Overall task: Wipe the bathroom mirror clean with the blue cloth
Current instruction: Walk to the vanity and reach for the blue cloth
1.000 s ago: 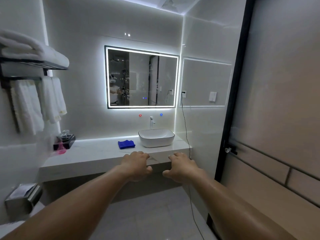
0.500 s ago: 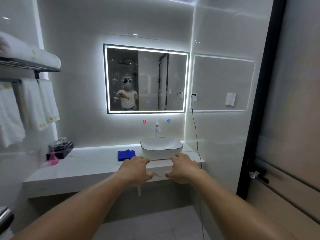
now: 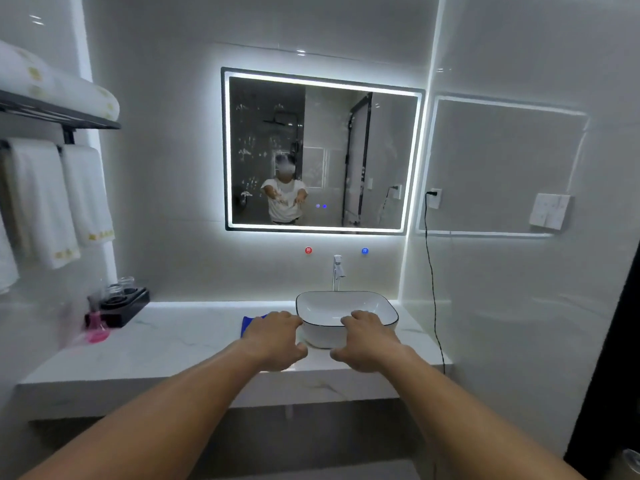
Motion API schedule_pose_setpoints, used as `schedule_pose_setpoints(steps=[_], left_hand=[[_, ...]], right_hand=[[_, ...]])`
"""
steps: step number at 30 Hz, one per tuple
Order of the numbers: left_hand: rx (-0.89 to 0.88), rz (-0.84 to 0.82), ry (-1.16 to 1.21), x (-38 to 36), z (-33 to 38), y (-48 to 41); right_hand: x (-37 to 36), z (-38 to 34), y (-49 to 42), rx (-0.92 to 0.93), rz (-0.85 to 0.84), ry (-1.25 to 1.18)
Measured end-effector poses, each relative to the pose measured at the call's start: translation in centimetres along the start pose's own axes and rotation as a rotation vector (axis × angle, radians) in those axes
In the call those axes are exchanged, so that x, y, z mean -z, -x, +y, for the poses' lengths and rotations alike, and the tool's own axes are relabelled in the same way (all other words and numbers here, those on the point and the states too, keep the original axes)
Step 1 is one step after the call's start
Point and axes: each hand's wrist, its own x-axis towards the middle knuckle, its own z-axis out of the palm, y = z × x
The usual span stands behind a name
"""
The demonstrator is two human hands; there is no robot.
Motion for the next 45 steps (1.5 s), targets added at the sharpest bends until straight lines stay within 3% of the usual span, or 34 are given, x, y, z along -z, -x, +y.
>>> schedule_pose_setpoints(steps=[27, 37, 45], left_hand=[[0.337, -0.045, -0.010, -5.1, -23.1, -34.4], [0.316, -0.165, 0.021, -10.8, -30.7, -44.9], [0.222, -0.269, 0.119, -16.6, -38.5, -54.2]], right_hand=[[-10.0, -6.0, -48.3, 0.283, -0.156, -0.039], [-15.4, -8.1, -60.1, 0.263, -0.230, -0.021], [-20.9, -10.1, -68.7, 0.105, -0.284, -0.031]])
